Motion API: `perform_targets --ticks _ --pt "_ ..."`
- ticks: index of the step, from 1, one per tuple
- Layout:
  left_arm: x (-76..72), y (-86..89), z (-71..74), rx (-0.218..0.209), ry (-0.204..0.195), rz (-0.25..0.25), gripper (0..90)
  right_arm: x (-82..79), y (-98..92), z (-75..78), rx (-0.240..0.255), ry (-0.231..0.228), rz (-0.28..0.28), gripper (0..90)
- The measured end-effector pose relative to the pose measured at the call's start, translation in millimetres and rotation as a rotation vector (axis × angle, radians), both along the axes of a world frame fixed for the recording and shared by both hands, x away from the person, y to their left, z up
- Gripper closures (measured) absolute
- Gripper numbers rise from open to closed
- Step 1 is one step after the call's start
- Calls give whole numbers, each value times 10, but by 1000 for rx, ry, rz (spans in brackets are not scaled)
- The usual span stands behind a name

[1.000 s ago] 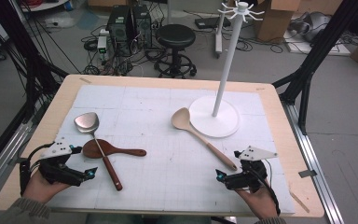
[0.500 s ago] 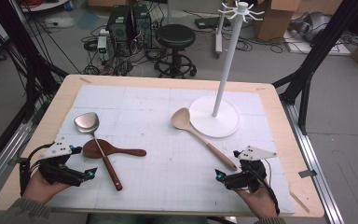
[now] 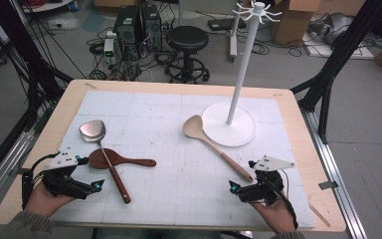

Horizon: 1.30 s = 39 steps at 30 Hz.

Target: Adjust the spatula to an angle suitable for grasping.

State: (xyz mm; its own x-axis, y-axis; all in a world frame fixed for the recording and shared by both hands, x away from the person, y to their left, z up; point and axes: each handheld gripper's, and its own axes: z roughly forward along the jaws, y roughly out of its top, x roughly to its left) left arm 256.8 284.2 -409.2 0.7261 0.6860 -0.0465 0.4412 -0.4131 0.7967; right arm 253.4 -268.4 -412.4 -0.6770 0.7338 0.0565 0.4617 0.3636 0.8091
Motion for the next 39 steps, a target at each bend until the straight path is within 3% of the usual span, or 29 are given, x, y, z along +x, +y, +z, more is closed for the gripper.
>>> perform_targets --ticks 7,13,18,24,28,31,39 --pt "20 -17 -14 8 15 -15 121 -1 1 1 0 -6 2 4" --pt "79 -21 -43 19 45 -27 271 -12 1 5 -1 -7 0 4" --pt "105 -23 -49 29 46 -24 360 -22 6 11 -3 -7 1 4" --pt "140 -58 -55 58 49 -17 530 -38 0 16 -2 -9 0 4" --pt "158 -96 -81 103 51 -20 643 -42 -9 19 -2 -11 -2 4" --pt "176 -114 -108 130 60 -22 675 -41 -4 17 0 -11 -1 4" --pt "182 -173 -148 169 84 -60 869 -38 4 17 3 -8 5 4"
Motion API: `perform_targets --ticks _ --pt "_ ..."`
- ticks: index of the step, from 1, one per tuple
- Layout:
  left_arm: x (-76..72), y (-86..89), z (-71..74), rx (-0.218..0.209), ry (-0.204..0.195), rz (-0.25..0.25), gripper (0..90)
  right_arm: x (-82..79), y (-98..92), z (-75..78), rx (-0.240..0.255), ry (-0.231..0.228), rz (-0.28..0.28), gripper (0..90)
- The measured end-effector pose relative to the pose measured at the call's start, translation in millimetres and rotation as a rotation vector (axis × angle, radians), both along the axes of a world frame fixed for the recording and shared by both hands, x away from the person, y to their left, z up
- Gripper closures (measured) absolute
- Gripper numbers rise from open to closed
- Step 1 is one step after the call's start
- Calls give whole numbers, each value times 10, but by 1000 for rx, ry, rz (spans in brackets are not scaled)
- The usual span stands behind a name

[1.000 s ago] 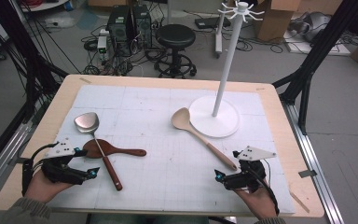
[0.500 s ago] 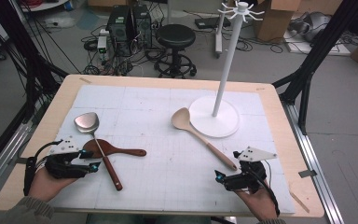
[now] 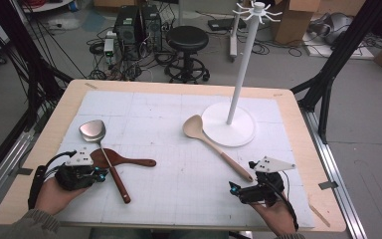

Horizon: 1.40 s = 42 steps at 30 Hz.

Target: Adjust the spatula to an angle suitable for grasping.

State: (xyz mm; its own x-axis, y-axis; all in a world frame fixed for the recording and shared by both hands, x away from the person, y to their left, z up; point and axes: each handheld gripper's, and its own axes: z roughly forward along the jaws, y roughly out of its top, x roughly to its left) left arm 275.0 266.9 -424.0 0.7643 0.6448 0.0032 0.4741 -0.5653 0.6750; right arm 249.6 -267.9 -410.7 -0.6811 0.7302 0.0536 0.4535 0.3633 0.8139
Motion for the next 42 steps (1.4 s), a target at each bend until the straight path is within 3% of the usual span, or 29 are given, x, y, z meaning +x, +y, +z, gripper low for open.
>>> perform_targets --ticks 10,42 --pt "29 -114 -51 27 29 -46 887 -13 -7 7 5 -2 -3 4" --pt "127 -342 -45 26 26 -87 885 5 28 4 0 -5 9 4"
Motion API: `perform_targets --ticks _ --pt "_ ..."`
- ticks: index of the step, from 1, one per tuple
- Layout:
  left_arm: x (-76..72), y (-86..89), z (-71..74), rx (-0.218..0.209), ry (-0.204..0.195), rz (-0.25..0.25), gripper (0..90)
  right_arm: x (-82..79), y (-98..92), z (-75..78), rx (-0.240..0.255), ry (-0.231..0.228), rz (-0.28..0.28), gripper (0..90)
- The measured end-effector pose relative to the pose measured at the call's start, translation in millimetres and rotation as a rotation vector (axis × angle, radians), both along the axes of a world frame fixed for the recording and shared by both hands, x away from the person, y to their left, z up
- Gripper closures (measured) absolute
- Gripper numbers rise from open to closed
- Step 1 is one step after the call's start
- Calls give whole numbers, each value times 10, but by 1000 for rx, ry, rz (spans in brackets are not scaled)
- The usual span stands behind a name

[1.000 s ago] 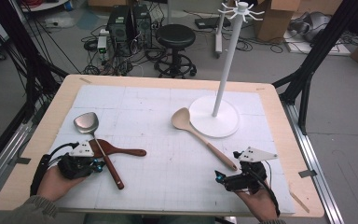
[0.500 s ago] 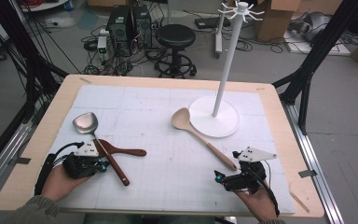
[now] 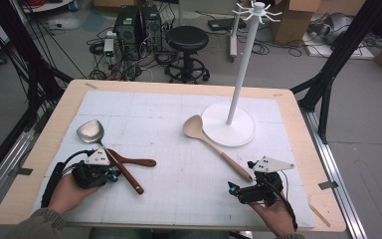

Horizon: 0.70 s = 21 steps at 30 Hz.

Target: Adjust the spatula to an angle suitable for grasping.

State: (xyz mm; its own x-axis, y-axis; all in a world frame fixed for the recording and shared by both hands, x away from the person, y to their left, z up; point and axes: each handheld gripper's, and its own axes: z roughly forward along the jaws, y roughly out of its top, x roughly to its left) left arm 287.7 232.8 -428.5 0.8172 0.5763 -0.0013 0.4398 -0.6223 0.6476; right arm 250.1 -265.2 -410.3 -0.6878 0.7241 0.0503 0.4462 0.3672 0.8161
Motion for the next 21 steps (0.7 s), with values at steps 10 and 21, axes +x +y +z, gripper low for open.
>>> perform_targets --ticks 10,21 --pt "57 -29 -9 -10 0 6 884 10 6 -9 -2 9 6 4" --pt "112 -33 -18 -17 1 15 881 23 28 -6 7 15 9 4"
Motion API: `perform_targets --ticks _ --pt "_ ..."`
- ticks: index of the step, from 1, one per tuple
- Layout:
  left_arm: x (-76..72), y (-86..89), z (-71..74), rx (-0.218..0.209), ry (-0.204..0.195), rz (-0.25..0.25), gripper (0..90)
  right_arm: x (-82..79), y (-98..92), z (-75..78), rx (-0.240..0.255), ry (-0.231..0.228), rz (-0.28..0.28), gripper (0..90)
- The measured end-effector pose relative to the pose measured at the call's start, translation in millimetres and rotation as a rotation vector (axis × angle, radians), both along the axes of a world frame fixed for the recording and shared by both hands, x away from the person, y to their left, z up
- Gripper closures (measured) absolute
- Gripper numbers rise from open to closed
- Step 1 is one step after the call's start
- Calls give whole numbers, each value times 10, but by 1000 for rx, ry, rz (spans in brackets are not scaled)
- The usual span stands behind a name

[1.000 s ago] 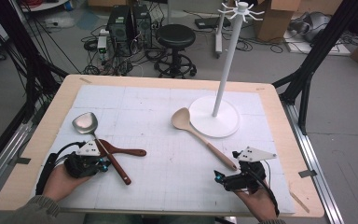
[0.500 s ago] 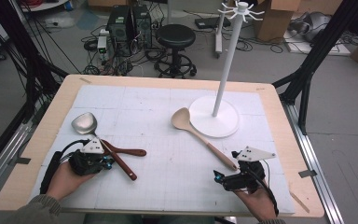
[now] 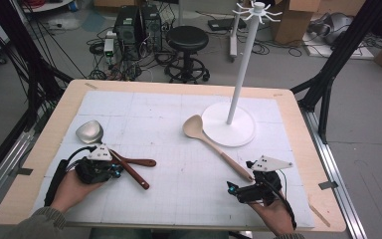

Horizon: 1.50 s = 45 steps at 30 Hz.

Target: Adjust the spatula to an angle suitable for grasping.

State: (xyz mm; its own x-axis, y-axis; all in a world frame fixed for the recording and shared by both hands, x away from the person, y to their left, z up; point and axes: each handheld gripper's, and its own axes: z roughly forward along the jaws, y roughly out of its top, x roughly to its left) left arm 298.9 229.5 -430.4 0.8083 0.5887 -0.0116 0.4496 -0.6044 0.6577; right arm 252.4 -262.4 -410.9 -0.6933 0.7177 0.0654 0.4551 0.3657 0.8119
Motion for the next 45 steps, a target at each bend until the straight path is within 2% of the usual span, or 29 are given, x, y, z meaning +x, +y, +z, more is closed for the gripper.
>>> perform_targets --ticks 3,10,16,18,20,21,22,26,27,28,31,32,33,34,35,40,43,45 --pt "-1 2 0 -3 1 -11 878 -4 20 15 2 -4 5 4" --pt "-50 49 62 -42 -19 -14 860 14 109 79 33 -1 31 4" --pt "-100 63 100 -67 -37 -34 826 50 257 147 49 2 60 4" --pt "-112 71 112 -73 -41 -38 815 70 365 172 49 10 81 5" --pt "-126 84 126 -85 -47 -37 802 107 561 207 45 15 115 5" --pt "-132 92 136 -92 -50 -38 802 107 561 207 45 15 115 5" --pt "-138 103 147 -95 -53 -40 793 138 704 226 42 15 137 5" --pt "-161 133 173 -116 -67 -35 767 190 968 249 37 25 174 5" --pt "-165 137 177 -121 -70 -36 767 190 968 249 37 25 174 5" --pt "-169 144 180 -124 -71 -36 753 218 1084 252 36 32 186 5" --pt "-174 164 186 -128 -75 -34 740 258 1237 249 24 38 194 5" --pt "-177 172 187 -132 -76 -32 740 258 1237 249 24 38 194 5" --pt "-180 183 190 -133 -76 -30 732 289 1350 234 17 40 210 5" --pt "-182 195 194 -131 -79 -30 732 289 1350 234 17 40 210 5" --pt "-184 205 196 -132 -81 -29 725 304 1448 218 5 46 218 5" --pt "-189 236 202 -143 -86 -17 715 336 1620 188 -8 54 230 5" --pt "-191 246 208 -140 -87 -21 702 364 1763 163 -12 58 245 125" --pt "-191 246 208 -139 -87 -21 697 381 1830 145 -10 65 242 149"
